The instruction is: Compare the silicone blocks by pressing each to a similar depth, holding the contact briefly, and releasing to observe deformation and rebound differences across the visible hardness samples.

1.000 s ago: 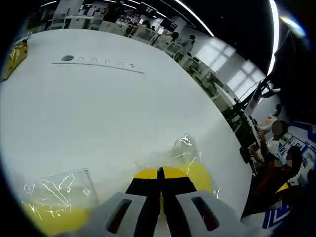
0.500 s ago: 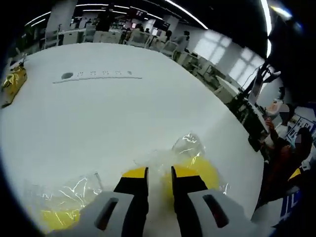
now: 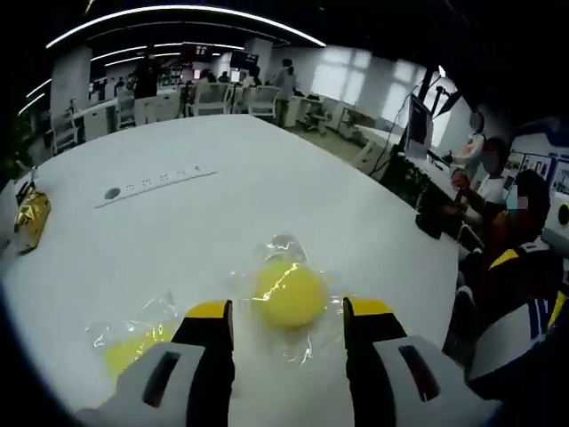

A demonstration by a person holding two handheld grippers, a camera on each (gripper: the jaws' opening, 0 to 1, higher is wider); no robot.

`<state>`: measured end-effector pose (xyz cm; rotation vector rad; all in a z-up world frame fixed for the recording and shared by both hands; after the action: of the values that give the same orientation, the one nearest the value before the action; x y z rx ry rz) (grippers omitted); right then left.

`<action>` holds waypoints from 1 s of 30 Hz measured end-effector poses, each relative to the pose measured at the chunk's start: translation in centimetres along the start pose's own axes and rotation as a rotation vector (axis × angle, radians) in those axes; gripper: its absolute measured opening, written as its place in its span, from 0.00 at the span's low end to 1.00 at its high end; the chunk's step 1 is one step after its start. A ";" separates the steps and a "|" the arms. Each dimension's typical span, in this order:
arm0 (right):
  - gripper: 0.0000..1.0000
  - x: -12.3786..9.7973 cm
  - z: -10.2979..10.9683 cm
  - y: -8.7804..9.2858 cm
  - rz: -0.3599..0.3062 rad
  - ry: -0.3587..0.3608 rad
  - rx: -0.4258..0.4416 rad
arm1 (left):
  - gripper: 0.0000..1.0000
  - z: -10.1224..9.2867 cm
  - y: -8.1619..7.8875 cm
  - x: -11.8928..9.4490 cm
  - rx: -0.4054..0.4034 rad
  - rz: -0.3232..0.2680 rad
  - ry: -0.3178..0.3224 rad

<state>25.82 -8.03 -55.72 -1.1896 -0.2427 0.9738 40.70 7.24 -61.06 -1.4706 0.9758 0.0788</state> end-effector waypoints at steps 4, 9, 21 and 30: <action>0.63 1.1 1.5 -0.3 -0.007 -0.045 -0.034 | 0.55 0.0 0.5 -3.5 0.017 -0.045 -0.017; 0.66 2.6 3.2 -0.7 -0.026 -0.107 -0.052 | 0.61 0.2 1.4 -7.5 0.023 -0.089 -0.036; 0.75 4.2 6.1 0.3 -0.010 -0.185 -0.085 | 0.75 2.7 4.8 -17.5 -0.086 -0.252 -0.072; 0.75 3.6 6.9 1.2 -0.005 -0.164 -0.106 | 0.84 4.9 8.3 -22.4 -0.137 -0.284 -0.105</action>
<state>22.98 -0.70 -55.15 -1.2059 -0.4320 1.0661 24.06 24.12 -55.44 -1.7011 0.6800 0.0160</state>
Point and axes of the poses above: the point that each gripper's makers call its tool centre point, and the gripper's own axes: x roughly forward along the fingers, z roughly to its left, y roughly out of its underside, the point moved 5 cm from there along -x, roughly backward along the fingers, and after that the axes turned 8 degrees about -y, right-handed, at the moved point
